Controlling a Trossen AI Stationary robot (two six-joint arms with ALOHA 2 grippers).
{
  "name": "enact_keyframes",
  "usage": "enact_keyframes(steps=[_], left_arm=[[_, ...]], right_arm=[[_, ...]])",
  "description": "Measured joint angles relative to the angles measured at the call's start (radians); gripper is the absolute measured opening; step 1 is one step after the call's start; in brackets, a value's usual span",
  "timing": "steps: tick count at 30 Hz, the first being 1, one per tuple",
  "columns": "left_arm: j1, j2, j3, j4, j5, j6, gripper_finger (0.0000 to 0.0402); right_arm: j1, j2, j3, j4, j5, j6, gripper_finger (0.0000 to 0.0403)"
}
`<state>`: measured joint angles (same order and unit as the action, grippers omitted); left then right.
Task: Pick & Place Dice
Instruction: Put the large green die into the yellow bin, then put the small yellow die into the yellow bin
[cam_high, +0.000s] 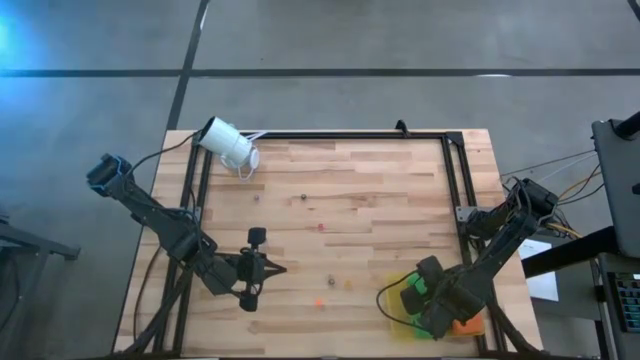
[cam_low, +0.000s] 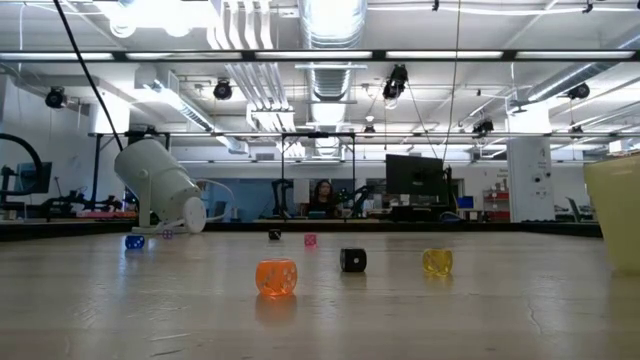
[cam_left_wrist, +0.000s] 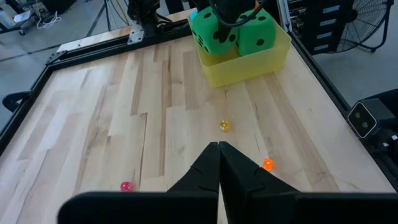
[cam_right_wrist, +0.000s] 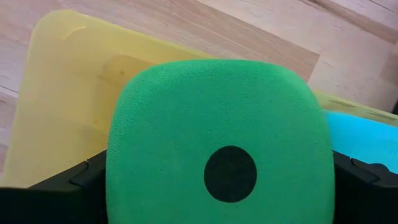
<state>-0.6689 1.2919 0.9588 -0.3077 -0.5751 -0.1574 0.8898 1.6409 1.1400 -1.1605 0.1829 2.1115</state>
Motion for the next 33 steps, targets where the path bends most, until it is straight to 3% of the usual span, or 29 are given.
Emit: enact_keyframes(steps=[7,29,33], left_arm=[[0.000,0.000,0.000,0.000,0.000,0.000,0.0006],[0.000,0.000,0.000,0.000,0.000,0.000,0.0006],[0.000,0.000,0.000,0.000,0.000,0.000,0.0006]], right_arm=[[-0.003,0.000,0.000,-0.013,-0.006,0.027,0.0394],[-0.002,-0.001,0.092,-0.128,-0.007,0.088,0.0400],[-0.002,-0.002,0.101,-0.147,0.058,0.088,0.0400]])
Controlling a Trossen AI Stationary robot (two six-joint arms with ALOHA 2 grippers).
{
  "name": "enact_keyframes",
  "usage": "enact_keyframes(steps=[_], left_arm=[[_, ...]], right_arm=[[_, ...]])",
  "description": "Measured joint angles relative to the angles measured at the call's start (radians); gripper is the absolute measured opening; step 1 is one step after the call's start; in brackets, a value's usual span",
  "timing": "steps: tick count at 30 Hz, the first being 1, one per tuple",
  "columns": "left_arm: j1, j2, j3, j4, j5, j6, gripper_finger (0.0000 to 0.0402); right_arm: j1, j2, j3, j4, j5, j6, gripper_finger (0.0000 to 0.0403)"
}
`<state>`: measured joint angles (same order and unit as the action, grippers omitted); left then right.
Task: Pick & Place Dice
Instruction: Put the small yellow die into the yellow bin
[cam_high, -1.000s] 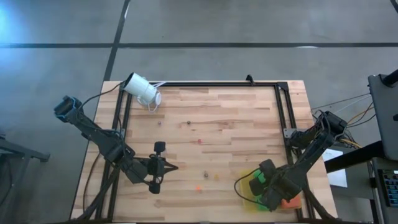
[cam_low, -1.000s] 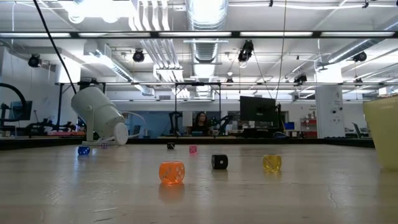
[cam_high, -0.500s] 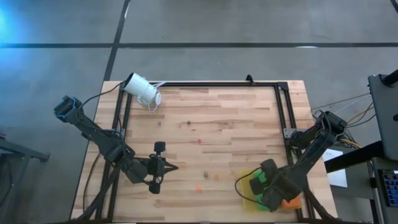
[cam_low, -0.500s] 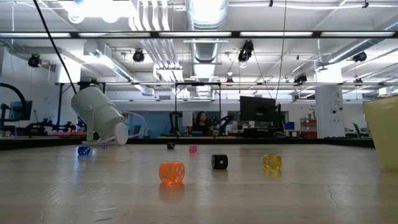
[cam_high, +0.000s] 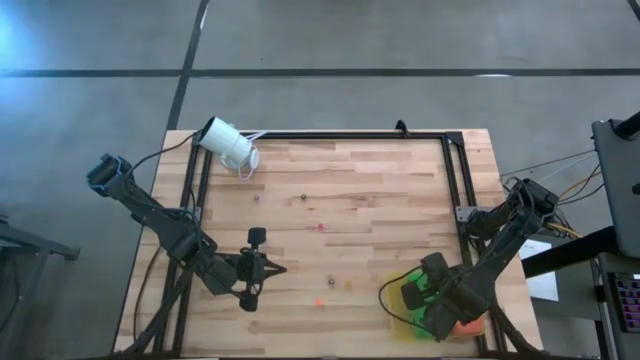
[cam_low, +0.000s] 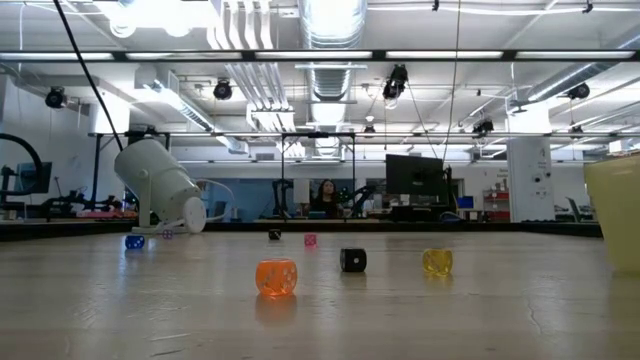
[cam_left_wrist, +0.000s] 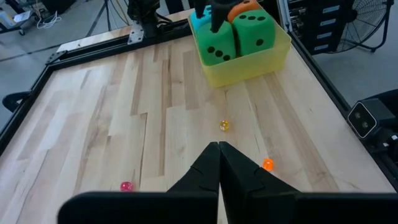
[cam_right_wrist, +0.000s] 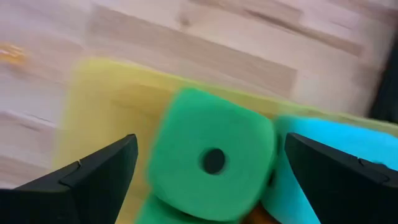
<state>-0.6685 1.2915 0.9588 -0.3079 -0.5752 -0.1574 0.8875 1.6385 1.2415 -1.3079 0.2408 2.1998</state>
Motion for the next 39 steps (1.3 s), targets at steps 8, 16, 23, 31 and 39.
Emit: enact_keyframes(steps=[8,16,23,31,39], left_arm=[[0.001,0.000,0.000,0.000,0.000,0.000,0.0006],[0.001,0.000,0.000,0.000,0.000,0.000,0.0006],[0.001,0.000,0.000,0.000,0.000,0.000,0.0006],[0.000,0.000,0.000,0.000,0.000,0.000,0.0006],[0.000,0.000,0.000,0.000,0.000,0.000,0.0006]], right_arm=[[-0.002,-0.001,0.067,-0.017,0.192,0.000,0.0400],[-0.003,-0.001,0.081,0.014,0.443,-0.189,0.0400],[-0.009,-0.001,0.092,0.077,0.508,-0.425,0.0400],[-0.009,-0.001,0.087,0.224,0.708,-0.724,0.0400],[-0.014,-0.001,0.083,0.307,0.728,-0.869,0.0400]])
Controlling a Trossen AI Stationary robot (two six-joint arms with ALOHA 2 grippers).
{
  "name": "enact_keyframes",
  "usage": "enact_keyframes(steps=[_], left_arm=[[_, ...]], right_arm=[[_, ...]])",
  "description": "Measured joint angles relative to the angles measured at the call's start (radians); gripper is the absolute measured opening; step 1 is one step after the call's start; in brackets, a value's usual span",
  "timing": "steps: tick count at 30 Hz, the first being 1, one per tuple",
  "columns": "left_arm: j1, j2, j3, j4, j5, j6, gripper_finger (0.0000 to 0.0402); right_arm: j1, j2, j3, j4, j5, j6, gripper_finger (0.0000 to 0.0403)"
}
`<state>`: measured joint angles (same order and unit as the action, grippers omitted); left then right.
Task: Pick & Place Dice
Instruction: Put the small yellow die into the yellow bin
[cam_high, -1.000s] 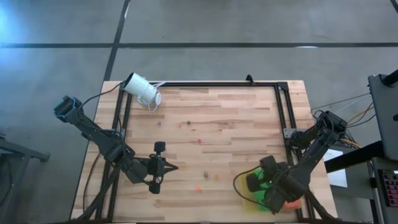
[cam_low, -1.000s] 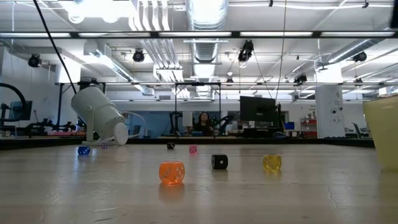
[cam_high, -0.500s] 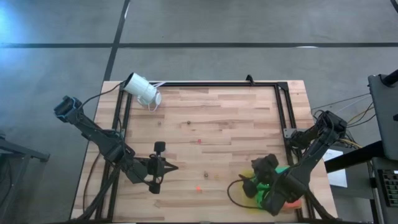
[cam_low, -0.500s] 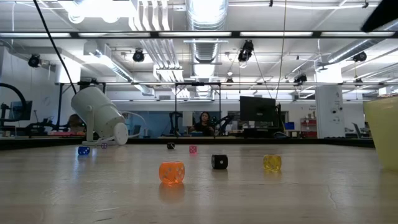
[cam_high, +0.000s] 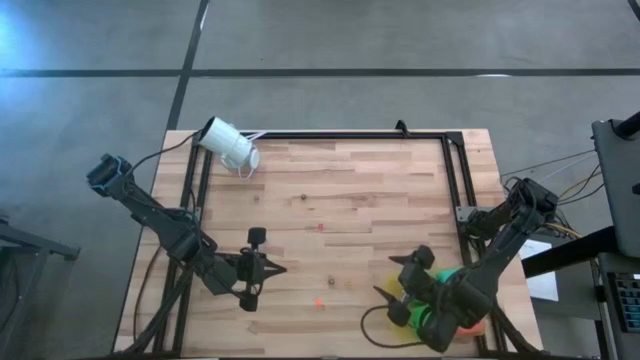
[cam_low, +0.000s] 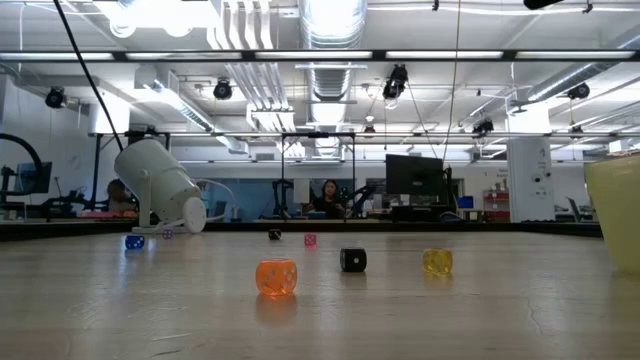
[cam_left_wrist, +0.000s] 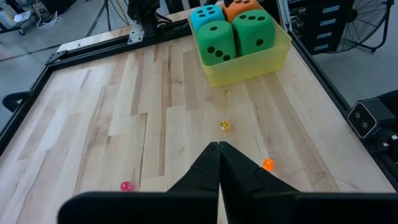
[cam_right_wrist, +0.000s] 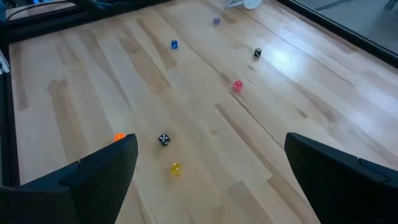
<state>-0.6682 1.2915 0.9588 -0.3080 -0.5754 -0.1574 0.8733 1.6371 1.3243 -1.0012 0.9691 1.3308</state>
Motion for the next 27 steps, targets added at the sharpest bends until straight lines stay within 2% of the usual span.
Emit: enact_keyframes(steps=[5,16,20,27], left_arm=[[0.000,0.000,0.000,0.000,0.000,0.000,0.0006],[-0.001,0.000,0.000,0.000,0.000,0.000,0.0006],[0.000,0.000,0.000,0.000,0.000,0.000,0.0006],[0.000,0.000,0.000,-0.003,0.000,0.000,0.0006]], right_arm=[[-0.013,0.000,-0.019,0.030,-0.009,-0.060,0.0400],[-0.137,0.050,-0.067,0.384,-0.278,-0.489,0.0400],[-0.173,0.084,-0.073,0.409,-0.340,-0.527,0.0400],[-0.203,0.129,-0.100,0.464,-0.346,-0.523,0.0400]])
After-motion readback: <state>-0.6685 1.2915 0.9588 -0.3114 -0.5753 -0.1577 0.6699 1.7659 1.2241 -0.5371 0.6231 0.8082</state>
